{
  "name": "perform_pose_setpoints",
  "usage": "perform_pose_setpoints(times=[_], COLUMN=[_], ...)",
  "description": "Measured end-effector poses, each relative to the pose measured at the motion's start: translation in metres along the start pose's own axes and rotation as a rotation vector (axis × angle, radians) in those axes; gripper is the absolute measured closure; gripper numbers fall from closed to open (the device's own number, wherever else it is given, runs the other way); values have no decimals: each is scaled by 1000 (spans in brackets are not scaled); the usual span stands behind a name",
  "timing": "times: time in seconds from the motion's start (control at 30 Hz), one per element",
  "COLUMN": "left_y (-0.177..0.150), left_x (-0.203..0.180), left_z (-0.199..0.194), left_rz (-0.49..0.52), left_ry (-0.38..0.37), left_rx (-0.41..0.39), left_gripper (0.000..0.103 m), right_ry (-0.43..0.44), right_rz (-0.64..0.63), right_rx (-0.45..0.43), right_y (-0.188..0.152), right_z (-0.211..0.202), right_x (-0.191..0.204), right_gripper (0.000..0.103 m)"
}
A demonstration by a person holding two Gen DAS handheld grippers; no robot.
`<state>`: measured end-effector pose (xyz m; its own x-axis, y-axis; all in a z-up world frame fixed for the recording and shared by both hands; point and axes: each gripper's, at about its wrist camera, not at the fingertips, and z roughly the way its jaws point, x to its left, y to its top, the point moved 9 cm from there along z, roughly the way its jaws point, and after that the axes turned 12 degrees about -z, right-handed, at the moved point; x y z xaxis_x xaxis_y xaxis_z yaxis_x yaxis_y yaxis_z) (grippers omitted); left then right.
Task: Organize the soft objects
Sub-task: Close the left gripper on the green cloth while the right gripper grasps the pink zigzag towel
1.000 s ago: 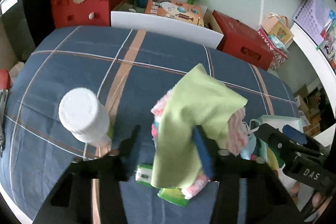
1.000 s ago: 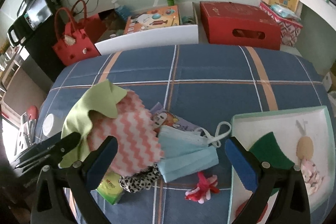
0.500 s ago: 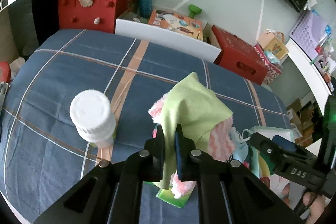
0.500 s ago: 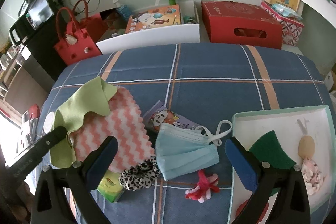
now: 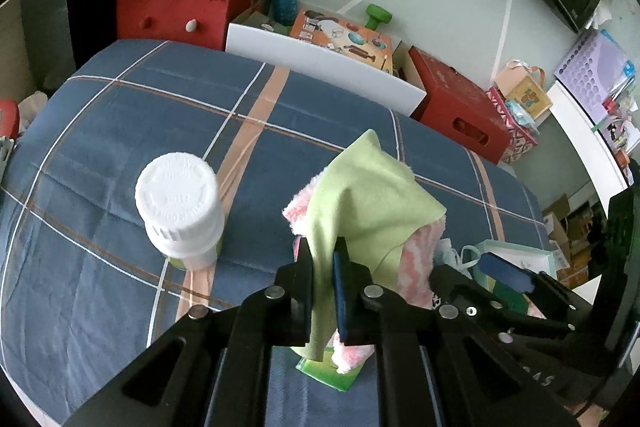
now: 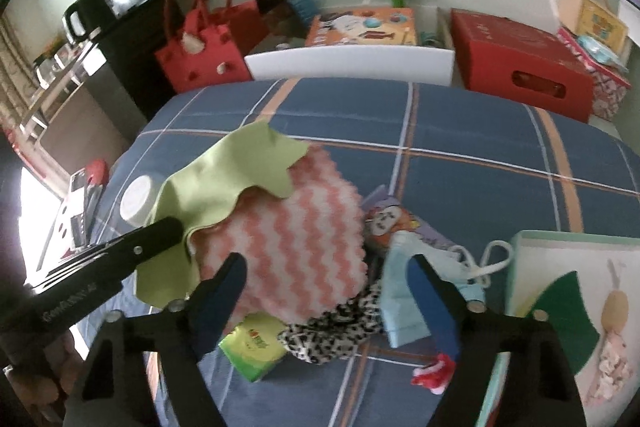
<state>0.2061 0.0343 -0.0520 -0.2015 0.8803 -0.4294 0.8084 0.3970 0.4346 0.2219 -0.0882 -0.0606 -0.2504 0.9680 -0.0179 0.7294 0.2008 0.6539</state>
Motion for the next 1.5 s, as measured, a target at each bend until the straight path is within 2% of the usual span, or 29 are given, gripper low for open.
perform_pose_setpoints(times=[0.27, 0.5, 0.57, 0.67, 0.73, 1.03, 1.5], left_y=[-3, -5, -5, -5, -5, -2, 12], left_x=[3, 4, 5, 6, 6, 13, 25], left_z=[5, 8, 8, 7, 6, 0, -15], left_rz=[-8, -11, -11, -15, -17, -52, -104], left_ry=[7, 8, 9, 7, 4, -1, 8], left_rx=[19, 33, 34, 33, 31, 11, -64], left_gripper=[94, 94, 93, 93, 93, 93, 93], right_ry=[61, 93, 90, 86, 86, 81, 10], right_rz=[-53, -57, -58, -41, -32, -8, 71], right_rx=[-3, 10, 6, -5, -17, -35, -92], right_y=[3, 0, 1, 1, 2, 5, 9], right_z=[9, 16, 15, 14, 11, 5, -17], right_x=[25, 34, 34, 30, 27, 21, -13], right_gripper=[40, 61, 64, 76, 95, 97, 98])
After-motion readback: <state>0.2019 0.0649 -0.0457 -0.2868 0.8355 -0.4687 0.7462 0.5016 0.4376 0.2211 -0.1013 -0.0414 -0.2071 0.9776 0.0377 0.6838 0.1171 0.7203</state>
